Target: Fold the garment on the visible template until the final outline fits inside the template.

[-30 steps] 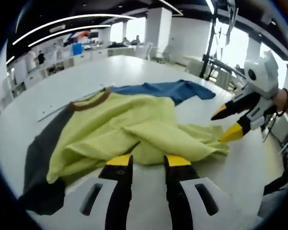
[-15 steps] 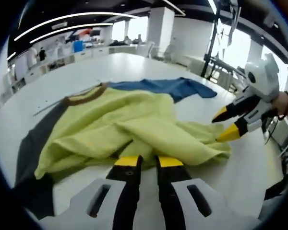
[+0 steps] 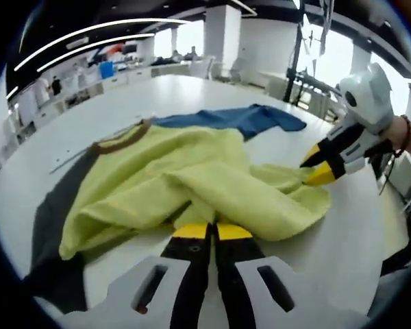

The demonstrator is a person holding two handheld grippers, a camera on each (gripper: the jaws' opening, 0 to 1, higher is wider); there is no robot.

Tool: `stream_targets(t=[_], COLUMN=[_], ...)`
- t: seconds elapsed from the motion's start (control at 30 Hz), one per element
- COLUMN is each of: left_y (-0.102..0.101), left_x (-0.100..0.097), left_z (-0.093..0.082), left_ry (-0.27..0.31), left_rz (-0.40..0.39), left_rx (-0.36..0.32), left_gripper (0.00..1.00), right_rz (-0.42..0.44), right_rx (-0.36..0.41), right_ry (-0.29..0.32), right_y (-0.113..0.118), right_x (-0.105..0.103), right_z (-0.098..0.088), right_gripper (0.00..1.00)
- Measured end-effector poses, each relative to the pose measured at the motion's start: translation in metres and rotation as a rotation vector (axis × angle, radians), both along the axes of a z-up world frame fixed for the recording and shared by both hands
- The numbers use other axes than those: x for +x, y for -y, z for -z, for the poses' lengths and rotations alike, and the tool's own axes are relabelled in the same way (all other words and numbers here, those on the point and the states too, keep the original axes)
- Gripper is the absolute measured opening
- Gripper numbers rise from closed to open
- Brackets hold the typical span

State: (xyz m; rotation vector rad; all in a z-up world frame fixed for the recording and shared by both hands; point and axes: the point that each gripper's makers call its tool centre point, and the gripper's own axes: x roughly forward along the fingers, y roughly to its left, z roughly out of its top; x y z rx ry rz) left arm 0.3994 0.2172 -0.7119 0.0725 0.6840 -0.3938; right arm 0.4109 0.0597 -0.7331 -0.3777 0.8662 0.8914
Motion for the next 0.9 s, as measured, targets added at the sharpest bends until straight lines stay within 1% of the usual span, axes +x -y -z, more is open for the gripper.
stream_targets(t=[0.07, 0.1, 0.13, 0.33, 0.57, 0.7, 0.9], left_y=[0.0, 0.0, -0.001, -0.007, -0.012, -0.014, -0.016], left_x=[-0.003, -0.004, -0.006, -0.015, -0.03, -0.043, -0.064], left_z=[-0.004, -0.005, -0.007, -0.01, -0.018, -0.022, -0.022], left_ry=[0.002, 0.002, 0.001, -0.008, -0.017, -0.026, -0.047], left_rz=[-0.003, -0.005, -0.004, -0.008, -0.021, -0.026, -0.028], left_rx=[-0.007, -0.007, -0.008, -0.008, -0.012, -0.017, -0.007], left_gripper=[0.0, 0.0, 0.0, 0.0, 0.0, 0.0, 0.0], right_rz=[-0.009, -0.018, -0.019, -0.009, 0.005, 0.01, 0.013], right_rx=[-0.002, -0.017, -0.027, -0.035, -0.025, -0.015, -0.014], right_ry=[0.004, 0.016, 0.022, 0.023, 0.021, 0.022, 0.029], right_y=[0.0, 0.001, 0.003, 0.009, 0.015, 0.019, 0.025], right_x=[-0.001, -0.001, 0.0, -0.001, -0.007, -0.012, -0.022], right_z=[0.0, 0.0, 0.0, -0.002, -0.011, -0.018, -0.025], right_gripper=[0.02, 0.0, 0.0, 0.0, 0.0, 0.0, 0.0])
